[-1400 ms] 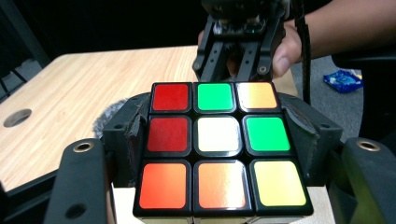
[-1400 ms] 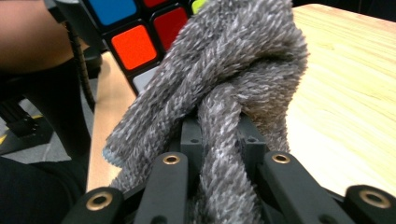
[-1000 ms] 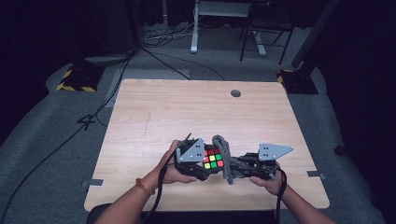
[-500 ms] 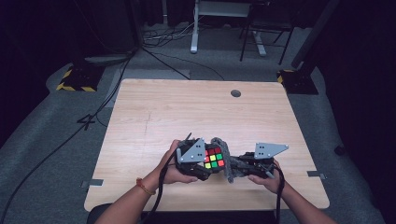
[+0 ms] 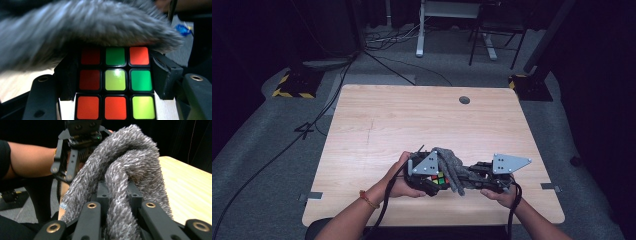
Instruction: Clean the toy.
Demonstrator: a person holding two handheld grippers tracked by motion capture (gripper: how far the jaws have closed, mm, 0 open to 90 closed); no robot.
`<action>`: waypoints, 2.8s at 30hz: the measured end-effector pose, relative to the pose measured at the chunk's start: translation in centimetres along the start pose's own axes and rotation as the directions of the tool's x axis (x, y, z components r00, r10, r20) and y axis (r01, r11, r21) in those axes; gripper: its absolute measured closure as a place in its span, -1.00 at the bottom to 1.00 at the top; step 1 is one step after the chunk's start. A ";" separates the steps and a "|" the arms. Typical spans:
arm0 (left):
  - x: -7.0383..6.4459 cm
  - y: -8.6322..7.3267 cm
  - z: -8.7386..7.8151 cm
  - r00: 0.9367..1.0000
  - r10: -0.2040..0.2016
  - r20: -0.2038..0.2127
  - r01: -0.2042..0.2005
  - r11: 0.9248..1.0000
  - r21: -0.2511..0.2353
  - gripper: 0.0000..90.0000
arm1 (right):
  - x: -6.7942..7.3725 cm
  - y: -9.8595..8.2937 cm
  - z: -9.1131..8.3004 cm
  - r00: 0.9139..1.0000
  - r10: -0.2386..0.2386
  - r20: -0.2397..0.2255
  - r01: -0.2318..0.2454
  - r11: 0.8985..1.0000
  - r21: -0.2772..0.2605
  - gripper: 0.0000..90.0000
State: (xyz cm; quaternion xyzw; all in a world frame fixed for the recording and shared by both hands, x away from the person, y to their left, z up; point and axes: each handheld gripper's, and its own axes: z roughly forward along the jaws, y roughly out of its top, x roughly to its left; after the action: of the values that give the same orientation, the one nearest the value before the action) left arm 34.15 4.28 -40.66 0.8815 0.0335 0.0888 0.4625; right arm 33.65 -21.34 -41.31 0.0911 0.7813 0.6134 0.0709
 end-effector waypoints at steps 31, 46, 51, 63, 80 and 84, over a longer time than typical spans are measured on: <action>0.6 0.2 -2.6 0.997 -0.039 -0.060 0.028 0.984 -0.175 -0.29 | -1.5 -2.2 0.1 0.992 0.125 -0.037 -0.124 0.992 0.017 0.73; 0.7 0.2 -2.1 0.998 -0.030 -0.058 0.024 0.993 -0.112 -0.27 | -1.5 -1.4 -0.4 0.995 0.096 -0.015 -0.096 0.995 0.018 0.73; 0.7 0.2 -2.5 0.996 -0.038 -0.077 0.028 0.993 -0.118 -0.27 | -1.2 -1.8 0.0 0.997 0.075 -0.034 -0.072 0.994 0.080 0.73; 0.2 -0.2 -0.3 0.997 0.008 -0.077 -0.006 1.000 0.020 -0.27 | -0.3 0.0 -1.3 1.000 -0.005 -0.010 0.005 1.000 0.029 0.73; -0.2 -0.8 1.5 0.997 0.024 -0.071 -0.015 0.991 0.132 -0.26 | -0.3 -0.2 0.9 0.988 -0.098 0.118 0.065 0.964 0.257 0.73; 0.0 -0.7 0.4 0.997 0.015 -0.075 -0.008 0.997 0.083 -0.26 | -1.5 -1.4 0.4 0.986 -0.047 0.163 -0.002 0.959 0.284 0.73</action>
State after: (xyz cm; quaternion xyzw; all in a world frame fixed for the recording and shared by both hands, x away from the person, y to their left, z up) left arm 34.26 4.32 -41.46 0.8960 0.0494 0.1230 0.4237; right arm 35.16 -21.65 -42.73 0.1427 0.8532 0.4847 0.1296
